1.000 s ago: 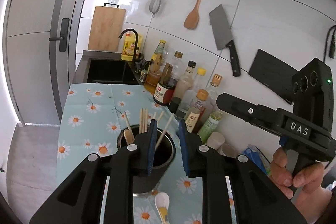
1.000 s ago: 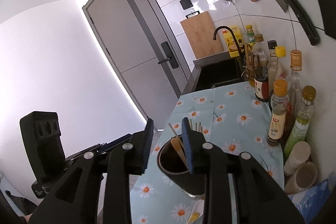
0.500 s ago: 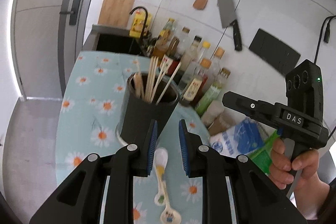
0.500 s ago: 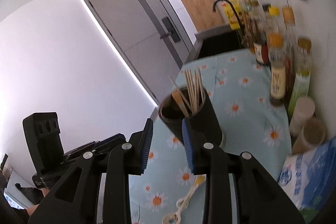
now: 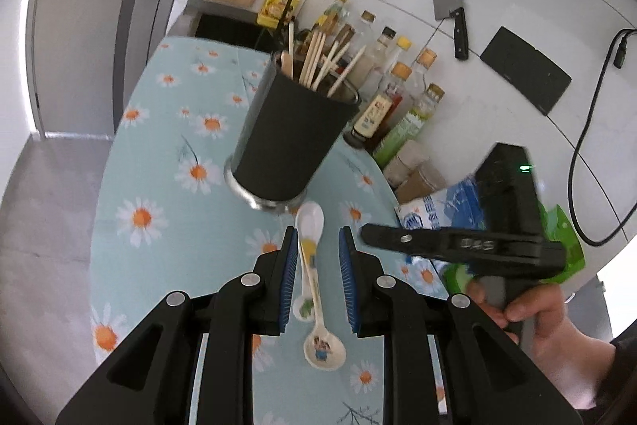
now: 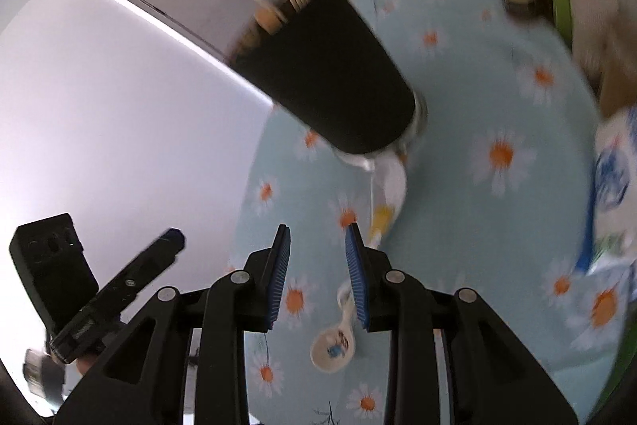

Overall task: Organize utensils
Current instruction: 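Move both open tools back down to the two spoons on the tablecloth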

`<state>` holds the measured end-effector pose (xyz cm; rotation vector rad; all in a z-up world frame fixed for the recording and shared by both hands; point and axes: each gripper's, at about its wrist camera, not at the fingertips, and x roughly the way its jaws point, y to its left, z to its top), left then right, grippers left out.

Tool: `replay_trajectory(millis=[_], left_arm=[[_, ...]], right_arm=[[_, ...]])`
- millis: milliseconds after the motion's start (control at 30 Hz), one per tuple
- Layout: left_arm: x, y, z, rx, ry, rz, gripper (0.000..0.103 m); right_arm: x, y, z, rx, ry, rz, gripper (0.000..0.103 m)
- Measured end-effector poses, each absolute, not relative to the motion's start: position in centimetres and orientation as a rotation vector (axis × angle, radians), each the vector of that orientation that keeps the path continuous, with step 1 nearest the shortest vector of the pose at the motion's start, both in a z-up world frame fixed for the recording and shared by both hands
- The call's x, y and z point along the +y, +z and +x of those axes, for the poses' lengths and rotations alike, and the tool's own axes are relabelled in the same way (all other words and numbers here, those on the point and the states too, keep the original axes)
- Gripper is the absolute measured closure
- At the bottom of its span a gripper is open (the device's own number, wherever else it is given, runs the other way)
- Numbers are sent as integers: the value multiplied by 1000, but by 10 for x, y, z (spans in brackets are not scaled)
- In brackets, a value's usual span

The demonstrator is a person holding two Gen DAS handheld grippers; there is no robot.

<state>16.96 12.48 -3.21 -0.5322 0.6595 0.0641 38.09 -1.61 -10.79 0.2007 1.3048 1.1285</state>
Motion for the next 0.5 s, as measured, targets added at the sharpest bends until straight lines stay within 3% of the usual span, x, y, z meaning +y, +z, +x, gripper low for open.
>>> replay_trajectory(millis=[267, 500], left_arm=[[137, -56, 153, 703, 13, -549, 83], [152, -73, 147, 725, -9, -590, 83]], right_arm=[[6, -157, 374, 1531, 1033, 127, 73], [25, -163, 375, 1533, 992, 70, 73]])
